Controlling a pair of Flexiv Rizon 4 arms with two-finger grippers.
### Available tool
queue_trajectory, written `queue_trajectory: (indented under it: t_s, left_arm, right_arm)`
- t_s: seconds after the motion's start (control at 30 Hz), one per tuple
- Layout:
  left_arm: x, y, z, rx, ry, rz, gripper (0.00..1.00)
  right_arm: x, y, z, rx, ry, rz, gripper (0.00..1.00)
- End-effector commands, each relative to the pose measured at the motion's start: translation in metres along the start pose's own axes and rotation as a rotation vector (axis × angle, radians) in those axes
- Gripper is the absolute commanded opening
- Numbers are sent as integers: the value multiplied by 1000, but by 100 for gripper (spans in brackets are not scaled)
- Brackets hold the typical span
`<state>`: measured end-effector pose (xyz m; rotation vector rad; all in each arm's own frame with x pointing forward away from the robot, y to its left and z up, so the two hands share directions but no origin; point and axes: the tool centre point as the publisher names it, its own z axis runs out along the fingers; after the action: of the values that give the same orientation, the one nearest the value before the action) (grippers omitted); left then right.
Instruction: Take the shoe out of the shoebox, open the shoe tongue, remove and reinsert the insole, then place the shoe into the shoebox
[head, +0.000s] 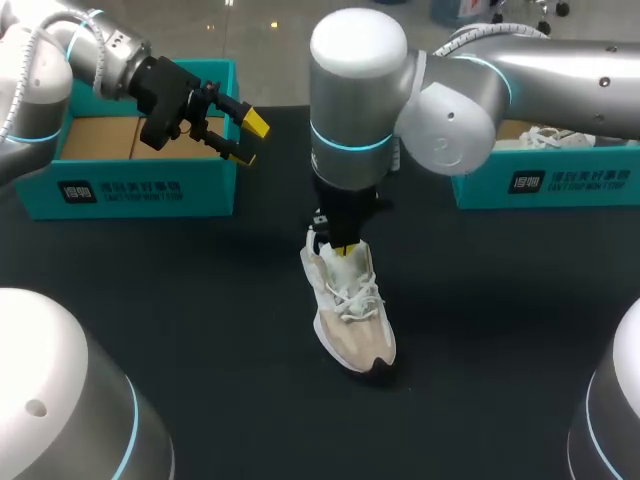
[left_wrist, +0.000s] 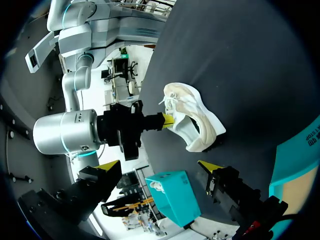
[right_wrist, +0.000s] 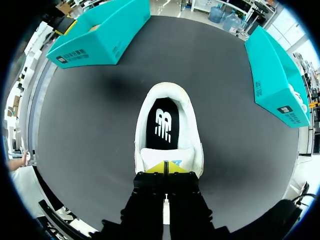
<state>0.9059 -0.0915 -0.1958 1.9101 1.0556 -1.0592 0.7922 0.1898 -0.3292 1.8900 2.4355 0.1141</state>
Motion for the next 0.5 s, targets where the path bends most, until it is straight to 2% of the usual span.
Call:
queue_trajectory:
  t_s: [0.03,0.17,0.27,0.33,0.37,0.4,0.5]
  left_arm:
    - [0,0,0,1,2,1,100]
    - [0,0,0,1,2,1,100]
    - [0,0,0,1,2,1,100]
    - [0,0,0,1,2,1,100]
    - [0,0,0,1,2,1,100]
    - [0,0,0,1,2,1,100]
    - [0,0,0,1,2,1,100]
  right_arm:
    - [2,5,7,14,-4,-8,0]
    - [-9,5,-12,-19,-10,-22,0]
    - [-14,8,-25,-53,28,-81,0]
    - [-14,11,-27,-43,75,-172,0]
    - [-13,11,-26,-48,55,-206,0]
    - [-15,13,-26,-56,16,-198,0]
    - [-15,13,-26,-56,16,-198,0]
